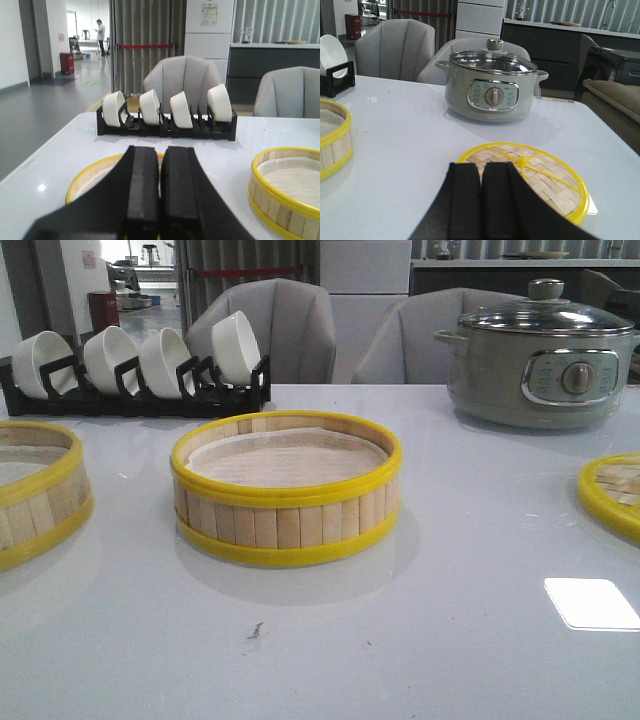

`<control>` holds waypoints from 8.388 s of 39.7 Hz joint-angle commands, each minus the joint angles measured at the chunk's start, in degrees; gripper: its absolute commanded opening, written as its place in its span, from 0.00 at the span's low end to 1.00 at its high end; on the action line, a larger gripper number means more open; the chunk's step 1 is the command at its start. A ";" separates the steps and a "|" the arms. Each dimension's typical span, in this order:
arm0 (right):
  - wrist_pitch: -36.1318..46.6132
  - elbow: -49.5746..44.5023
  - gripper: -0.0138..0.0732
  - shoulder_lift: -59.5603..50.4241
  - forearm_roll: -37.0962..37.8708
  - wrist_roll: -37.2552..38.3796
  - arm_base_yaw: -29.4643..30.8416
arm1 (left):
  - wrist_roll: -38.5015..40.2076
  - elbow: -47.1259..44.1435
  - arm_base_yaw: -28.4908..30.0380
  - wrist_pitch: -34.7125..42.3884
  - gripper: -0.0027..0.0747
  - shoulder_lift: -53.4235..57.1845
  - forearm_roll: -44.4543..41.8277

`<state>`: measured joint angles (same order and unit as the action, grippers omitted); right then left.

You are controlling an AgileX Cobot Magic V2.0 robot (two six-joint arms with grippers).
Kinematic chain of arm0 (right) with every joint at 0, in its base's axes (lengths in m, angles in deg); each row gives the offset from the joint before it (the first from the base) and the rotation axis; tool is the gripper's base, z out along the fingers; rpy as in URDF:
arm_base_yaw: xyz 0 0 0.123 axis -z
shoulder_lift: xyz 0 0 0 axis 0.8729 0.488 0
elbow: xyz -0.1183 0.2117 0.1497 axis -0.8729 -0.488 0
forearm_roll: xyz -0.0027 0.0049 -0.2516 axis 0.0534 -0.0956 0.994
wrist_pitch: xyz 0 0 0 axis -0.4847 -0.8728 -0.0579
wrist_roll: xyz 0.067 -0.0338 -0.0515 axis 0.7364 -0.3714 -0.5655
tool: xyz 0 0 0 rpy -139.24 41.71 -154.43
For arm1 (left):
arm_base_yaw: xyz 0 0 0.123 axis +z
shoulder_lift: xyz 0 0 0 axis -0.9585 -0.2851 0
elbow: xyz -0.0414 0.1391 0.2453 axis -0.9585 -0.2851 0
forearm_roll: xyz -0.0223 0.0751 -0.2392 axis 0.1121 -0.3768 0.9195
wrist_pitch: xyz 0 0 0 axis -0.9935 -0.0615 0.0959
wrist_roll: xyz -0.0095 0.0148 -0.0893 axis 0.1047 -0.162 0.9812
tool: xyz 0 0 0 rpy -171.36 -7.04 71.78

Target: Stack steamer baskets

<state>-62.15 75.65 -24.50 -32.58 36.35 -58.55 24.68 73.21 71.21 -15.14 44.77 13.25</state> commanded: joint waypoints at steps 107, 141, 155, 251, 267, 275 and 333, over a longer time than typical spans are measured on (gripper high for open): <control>10.74 1.83 0.22 -1.21 -0.97 0.37 0.28 | -0.02 53.35 -0.52 -23.09 0.14 -48.46 -4.20; -21.76 46.43 0.22 46.59 -2.06 2.73 0.23 | -0.02 53.35 -0.52 -26.40 0.14 -48.46 -4.20; -18.44 46.91 0.22 47.28 -2.36 2.73 0.23 | -0.02 53.35 -0.52 -27.71 0.14 -48.46 -4.20; -20.99 46.91 0.73 47.28 -4.29 2.73 0.23 | -2.78 62.54 -11.35 -22.84 0.68 -96.81 1.35; -20.56 46.91 0.73 47.28 -4.29 2.73 0.23 | -2.78 62.65 -11.15 -22.94 0.36 -97.46 1.35; -20.56 46.91 0.73 47.28 -4.29 2.73 0.23 | -2.78 62.65 -11.15 -23.06 0.15 -97.46 0.87; -20.56 46.91 0.73 47.28 -4.29 2.73 0.23 | -2.78 91.00 -38.47 -39.10 0.15 -98.69 1.68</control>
<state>-87.46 120.41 22.97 -36.89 39.10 -58.55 22.04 160.98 34.12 -58.02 -56.55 15.31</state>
